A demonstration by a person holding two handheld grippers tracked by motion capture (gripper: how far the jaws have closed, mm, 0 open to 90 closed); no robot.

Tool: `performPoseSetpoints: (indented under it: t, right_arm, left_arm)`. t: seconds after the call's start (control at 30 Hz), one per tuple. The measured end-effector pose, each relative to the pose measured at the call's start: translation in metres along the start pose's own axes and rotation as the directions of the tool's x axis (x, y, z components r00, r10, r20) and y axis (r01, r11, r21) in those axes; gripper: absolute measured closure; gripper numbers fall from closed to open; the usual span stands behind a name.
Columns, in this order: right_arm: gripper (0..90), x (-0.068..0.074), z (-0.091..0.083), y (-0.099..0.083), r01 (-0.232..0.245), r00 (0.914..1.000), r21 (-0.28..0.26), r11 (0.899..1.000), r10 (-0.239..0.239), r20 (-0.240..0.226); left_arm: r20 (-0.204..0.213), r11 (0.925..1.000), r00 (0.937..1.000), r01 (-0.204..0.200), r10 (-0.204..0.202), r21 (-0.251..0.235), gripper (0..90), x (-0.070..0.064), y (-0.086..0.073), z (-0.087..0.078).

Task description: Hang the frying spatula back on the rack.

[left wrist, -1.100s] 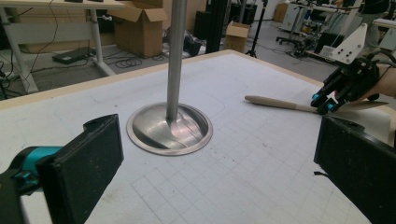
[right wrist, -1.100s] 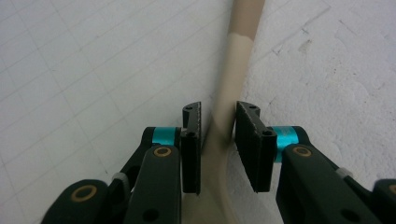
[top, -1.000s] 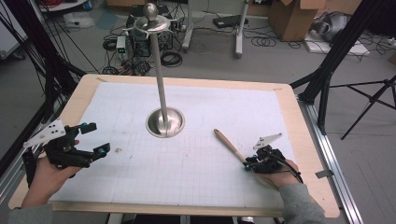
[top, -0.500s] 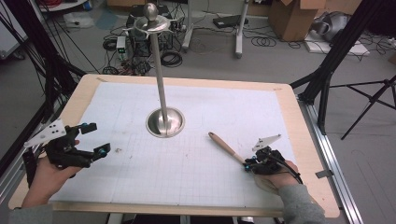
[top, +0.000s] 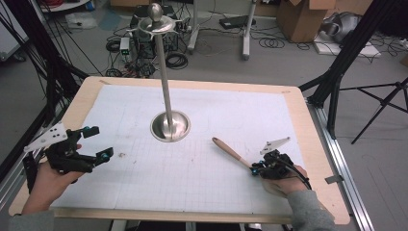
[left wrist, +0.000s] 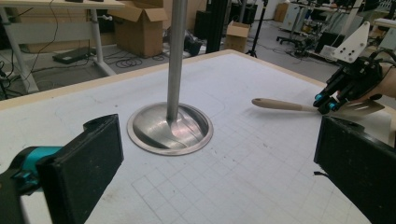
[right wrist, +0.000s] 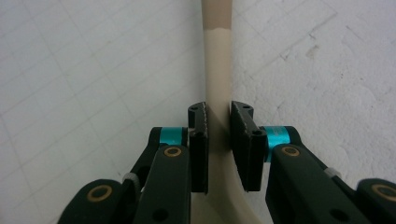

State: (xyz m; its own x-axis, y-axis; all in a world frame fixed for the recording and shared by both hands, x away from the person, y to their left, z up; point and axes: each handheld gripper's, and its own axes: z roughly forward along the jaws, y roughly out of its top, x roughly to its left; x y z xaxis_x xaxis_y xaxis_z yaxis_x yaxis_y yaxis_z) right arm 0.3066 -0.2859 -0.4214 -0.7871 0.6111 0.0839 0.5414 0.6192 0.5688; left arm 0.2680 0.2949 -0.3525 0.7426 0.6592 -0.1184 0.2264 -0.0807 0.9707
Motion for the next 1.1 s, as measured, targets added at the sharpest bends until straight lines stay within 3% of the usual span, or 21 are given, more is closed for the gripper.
performPoseSetpoints:
  t: [0.23, 0.77, 1.1]
  right_arm:
    - [77.7, 0.003, -0.004, 0.003, 0.030, 0.9995, -0.021, 0.999, -0.030, -0.010]
    - [77.6, 0.001, -0.012, 0.004, 0.035, 0.9989, -0.081, 0.996, -0.037, -0.030]
    - [77.6, 0.001, -0.022, 0.010, 0.045, 0.9950, -0.149, 0.988, -0.057, -0.082]
  left_arm:
    - [0.001, 1.0000, 1.0000, -0.002, 0.002, -0.002, 1.7, 0.000, 0.000, 0.000]
    - [0.003, 1.0000, 1.0000, -0.005, 0.005, -0.008, 1.8, 0.000, 0.001, -0.001]
    - [0.007, 0.9999, 1.0000, 0.002, -0.001, -0.017, 1.8, 0.001, 0.001, -0.003]
